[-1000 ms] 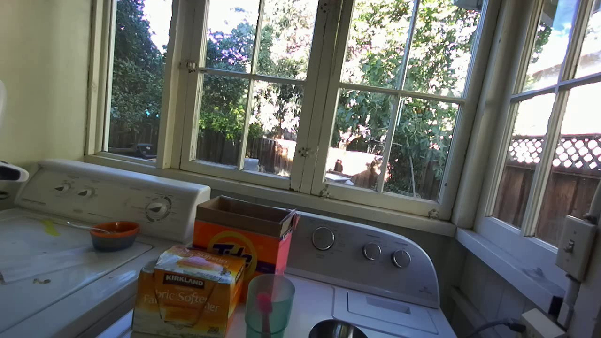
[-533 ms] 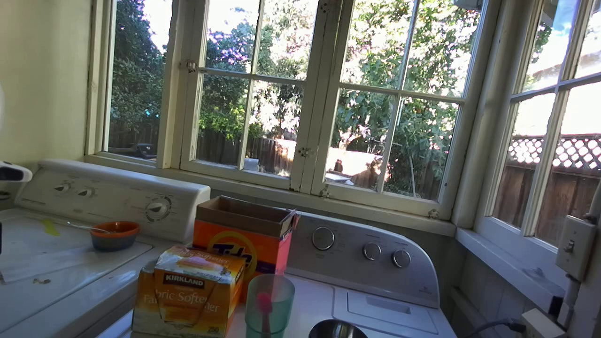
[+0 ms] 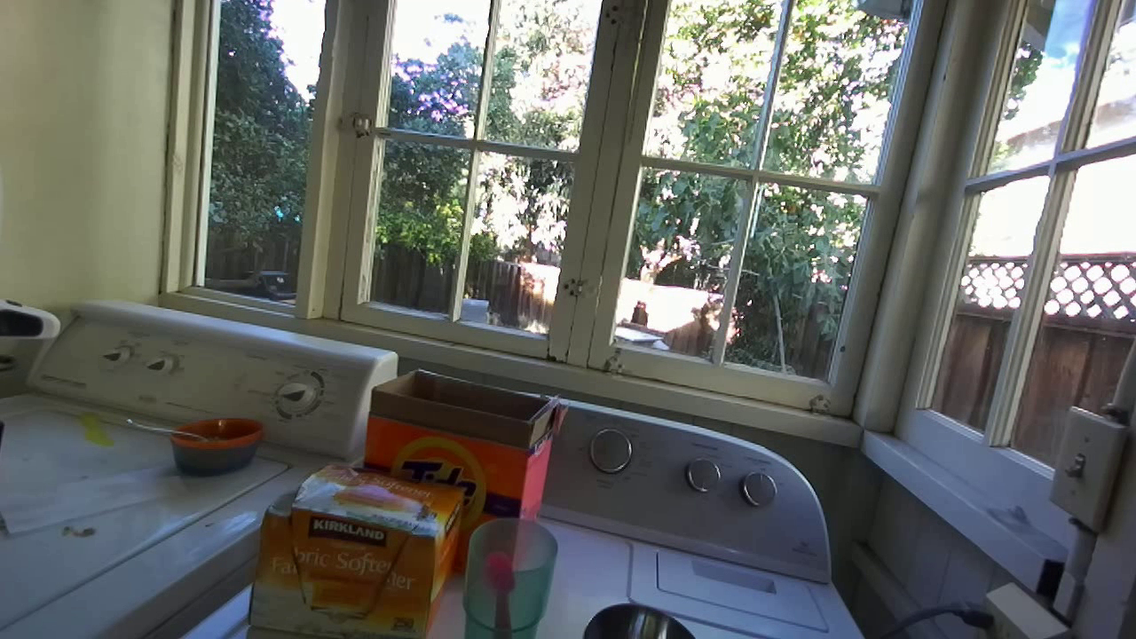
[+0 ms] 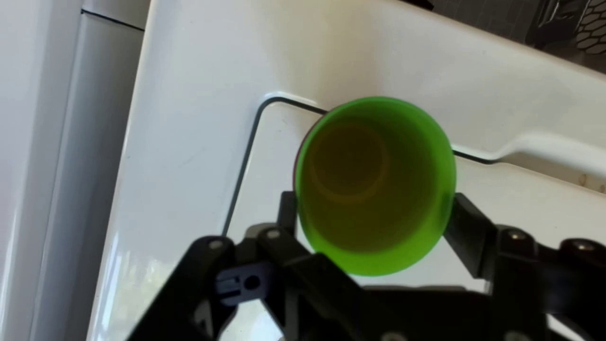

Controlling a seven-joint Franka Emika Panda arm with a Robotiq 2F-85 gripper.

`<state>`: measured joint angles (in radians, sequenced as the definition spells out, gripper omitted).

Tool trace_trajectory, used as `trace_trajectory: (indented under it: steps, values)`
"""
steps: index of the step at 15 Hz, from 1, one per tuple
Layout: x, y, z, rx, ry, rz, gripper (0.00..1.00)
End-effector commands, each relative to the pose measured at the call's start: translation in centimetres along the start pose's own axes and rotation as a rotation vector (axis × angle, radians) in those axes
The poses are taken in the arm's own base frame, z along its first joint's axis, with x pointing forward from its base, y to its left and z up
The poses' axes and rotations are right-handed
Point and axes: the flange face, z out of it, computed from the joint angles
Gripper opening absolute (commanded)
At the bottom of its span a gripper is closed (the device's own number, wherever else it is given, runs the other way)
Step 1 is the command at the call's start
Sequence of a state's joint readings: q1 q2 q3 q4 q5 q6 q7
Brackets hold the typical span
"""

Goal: Unstack the green and purple cups.

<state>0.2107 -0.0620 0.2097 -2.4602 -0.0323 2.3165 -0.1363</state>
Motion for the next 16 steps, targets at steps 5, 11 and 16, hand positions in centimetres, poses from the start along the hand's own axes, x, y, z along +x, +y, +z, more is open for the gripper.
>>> trace_trajectory:
  steps: [5,11,16]
  values:
    - [-1.0,-0.1,-0.9,-0.062,0.018,0.037,0.52]
    - [-1.9,0.5,-3.0,-0.029,0.074,0.011,0.52]
    - [-2.0,1.2,-3.3,-0.028,0.068,0.01,0.52]
